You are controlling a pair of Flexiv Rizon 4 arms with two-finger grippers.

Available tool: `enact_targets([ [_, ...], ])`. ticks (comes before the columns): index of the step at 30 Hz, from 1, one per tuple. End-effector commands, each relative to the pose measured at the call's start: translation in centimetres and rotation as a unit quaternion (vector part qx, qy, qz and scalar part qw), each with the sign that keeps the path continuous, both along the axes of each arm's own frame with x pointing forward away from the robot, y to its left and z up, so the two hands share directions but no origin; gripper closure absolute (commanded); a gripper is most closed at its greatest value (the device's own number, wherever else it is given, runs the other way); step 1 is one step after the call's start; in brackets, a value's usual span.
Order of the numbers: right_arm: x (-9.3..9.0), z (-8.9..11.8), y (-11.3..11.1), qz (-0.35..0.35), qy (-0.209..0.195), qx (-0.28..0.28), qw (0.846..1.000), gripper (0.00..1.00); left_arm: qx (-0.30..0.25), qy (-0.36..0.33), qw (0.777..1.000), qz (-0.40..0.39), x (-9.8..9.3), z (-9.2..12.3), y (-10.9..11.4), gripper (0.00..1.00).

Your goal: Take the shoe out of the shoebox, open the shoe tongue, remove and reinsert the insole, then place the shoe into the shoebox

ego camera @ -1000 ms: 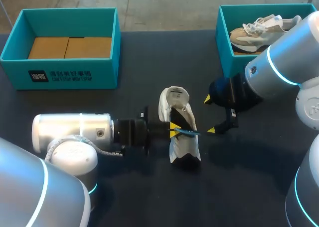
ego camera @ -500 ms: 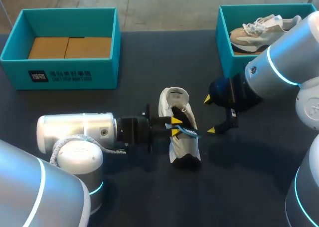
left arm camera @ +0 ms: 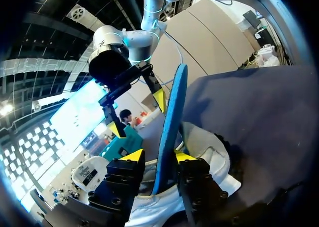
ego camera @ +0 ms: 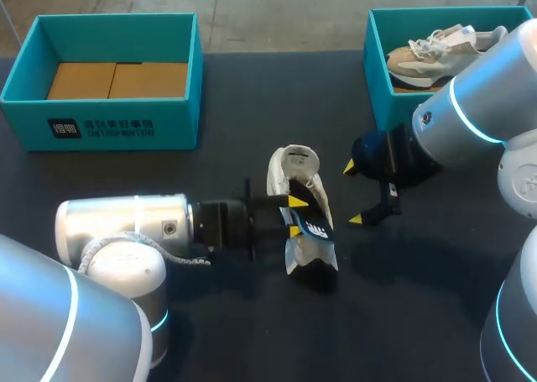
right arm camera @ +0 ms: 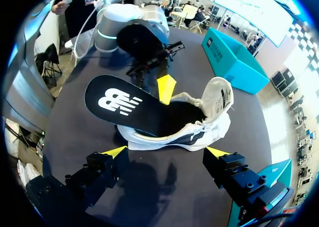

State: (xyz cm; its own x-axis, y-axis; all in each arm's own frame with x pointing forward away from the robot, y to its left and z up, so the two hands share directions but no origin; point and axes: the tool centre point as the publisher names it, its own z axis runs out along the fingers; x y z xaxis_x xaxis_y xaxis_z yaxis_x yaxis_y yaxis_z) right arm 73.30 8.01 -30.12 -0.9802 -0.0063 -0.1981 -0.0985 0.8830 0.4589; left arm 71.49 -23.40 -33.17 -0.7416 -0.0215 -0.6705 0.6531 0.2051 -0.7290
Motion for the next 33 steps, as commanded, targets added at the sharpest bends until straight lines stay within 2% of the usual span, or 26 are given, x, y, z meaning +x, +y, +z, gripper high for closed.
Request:
enact_targets([
  [1,-0.1,-0.1,0.0,0.000,-0.001,0.000,1.000,0.00,0.002,0.000,1.000,-0.006,-0.1,0.0,-0.5,0.85],
  [2,-0.1,-0.1,0.0,0.000,-0.001,0.000,1.000,0.00,0.003,0.000,1.000,-0.009,-0.2,0.0,-0.6,0.96],
  [3,-0.1,-0.1,0.0,0.000,-0.001,0.000,1.000,0.00,0.007,-0.001,1.000,-0.014,-0.2,0.0,-0.7,1.00],
  [9,-0.1,-0.1,0.0,0.000,-0.001,0.000,1.000,0.00,0.019,-0.003,1.000,-0.021,-0.2,-0.5,-0.6,1.00],
  [25,-0.1,-0.1,0.0,0.000,-0.001,0.000,1.000,0.00,0.037,-0.014,0.999,0.007,2.0,-2.3,0.0,1.00],
  [26,-0.1,-0.1,0.0,0.000,-0.001,0.000,1.000,0.00,0.035,-0.014,0.999,0.009,2.1,-2.2,-0.1,0.81],
  [27,-0.1,-0.1,0.0,0.000,-0.001,0.000,1.000,0.00,0.030,-0.014,0.999,0.010,2.0,-1.9,-0.1,0.66],
  [28,-0.1,-0.1,0.0,0.000,-0.001,0.000,1.000,0.00,0.028,-0.015,0.999,0.009,1.9,-1.6,-0.2,0.62],
  [33,-0.1,-0.1,0.0,0.000,-0.001,0.000,1.000,0.00,0.018,-0.020,1.000,0.007,1.3,-0.6,-0.1,0.63],
])
